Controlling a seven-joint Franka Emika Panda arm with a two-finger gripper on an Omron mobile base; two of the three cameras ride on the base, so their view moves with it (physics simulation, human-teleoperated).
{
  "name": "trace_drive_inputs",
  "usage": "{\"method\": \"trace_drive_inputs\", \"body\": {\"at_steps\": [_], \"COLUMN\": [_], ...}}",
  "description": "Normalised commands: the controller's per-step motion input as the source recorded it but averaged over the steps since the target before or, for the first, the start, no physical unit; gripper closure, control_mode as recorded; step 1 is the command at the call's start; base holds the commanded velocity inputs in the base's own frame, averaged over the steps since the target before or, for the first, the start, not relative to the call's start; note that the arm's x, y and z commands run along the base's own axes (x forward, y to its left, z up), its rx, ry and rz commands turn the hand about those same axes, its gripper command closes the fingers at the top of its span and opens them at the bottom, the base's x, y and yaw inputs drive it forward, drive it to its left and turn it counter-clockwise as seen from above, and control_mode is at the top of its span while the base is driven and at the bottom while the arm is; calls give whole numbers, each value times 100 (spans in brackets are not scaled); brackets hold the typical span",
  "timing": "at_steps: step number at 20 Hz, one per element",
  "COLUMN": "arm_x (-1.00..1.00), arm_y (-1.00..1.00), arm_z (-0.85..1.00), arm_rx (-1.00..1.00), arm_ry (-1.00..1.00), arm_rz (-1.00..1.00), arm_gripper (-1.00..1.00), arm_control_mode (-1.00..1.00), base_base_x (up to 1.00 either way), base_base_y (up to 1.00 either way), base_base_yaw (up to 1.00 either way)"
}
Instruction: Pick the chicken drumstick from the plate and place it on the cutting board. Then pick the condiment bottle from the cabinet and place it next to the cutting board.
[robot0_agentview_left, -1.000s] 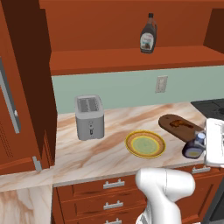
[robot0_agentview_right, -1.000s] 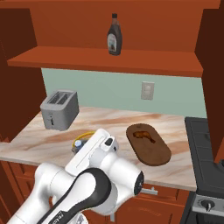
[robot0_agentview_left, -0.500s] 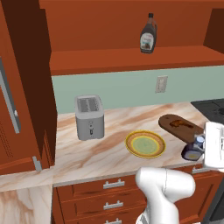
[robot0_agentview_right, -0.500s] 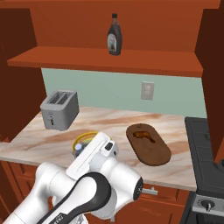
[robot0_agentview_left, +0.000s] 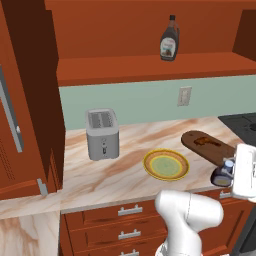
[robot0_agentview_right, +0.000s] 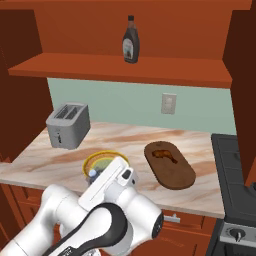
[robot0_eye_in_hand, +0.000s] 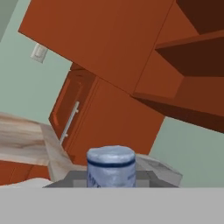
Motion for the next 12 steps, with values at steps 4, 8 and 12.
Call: {"method": "trace_drive_inputs", "body": {"at_steps": [4, 8, 12], "arm_x": [8, 13, 16], "arm_y": [-3, 0, -1], "arm_z": [-10, -5, -1], "arm_rx": [0, 0, 2], "arm_ry": [-2, -1, 0], "arm_rz": [-1, 0, 0], "arm_gripper": [100, 100, 100], "arm_control_mode": [-100, -100, -100], "base_base_x": [0, 0, 0], "base_base_y": [0, 0, 0], "base_base_yaw": [0, 0, 0]}}
